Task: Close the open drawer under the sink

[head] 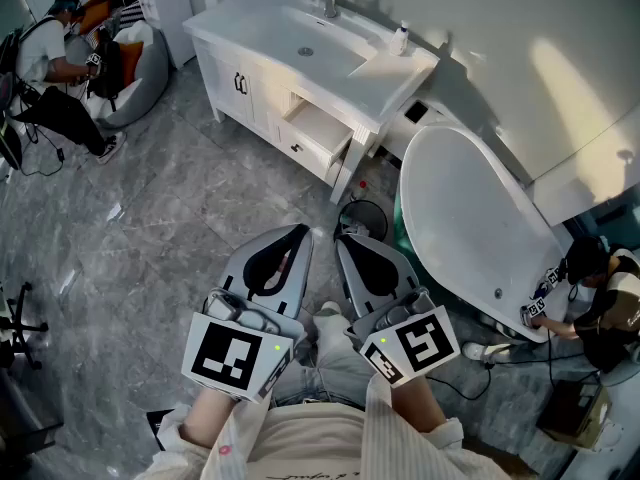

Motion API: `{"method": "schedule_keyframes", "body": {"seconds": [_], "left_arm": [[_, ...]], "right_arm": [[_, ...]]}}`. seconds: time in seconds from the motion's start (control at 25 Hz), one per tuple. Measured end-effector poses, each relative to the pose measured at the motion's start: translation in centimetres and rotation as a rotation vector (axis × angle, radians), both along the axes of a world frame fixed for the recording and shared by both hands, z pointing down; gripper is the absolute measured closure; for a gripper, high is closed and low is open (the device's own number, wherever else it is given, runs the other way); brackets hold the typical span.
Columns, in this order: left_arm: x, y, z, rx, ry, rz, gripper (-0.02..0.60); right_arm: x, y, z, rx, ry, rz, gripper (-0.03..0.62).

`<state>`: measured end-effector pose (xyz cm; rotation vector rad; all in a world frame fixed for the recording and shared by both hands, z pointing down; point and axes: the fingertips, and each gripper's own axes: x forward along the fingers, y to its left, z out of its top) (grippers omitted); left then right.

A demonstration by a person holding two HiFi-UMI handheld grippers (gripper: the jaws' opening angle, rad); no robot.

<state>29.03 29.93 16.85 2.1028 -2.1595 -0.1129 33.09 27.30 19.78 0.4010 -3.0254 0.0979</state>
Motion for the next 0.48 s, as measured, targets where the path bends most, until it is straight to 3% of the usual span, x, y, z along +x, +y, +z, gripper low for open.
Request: {"method": "schedule_keyframes", "body": {"seconds": [0.48], "left_arm": [[-2.8,2.5,0.4,0.004,-0.001,-0.054,0.566]], "right_arm": [[-0.7,1.0,0.8,-0.013,0.002,0.023,0.585]]}}
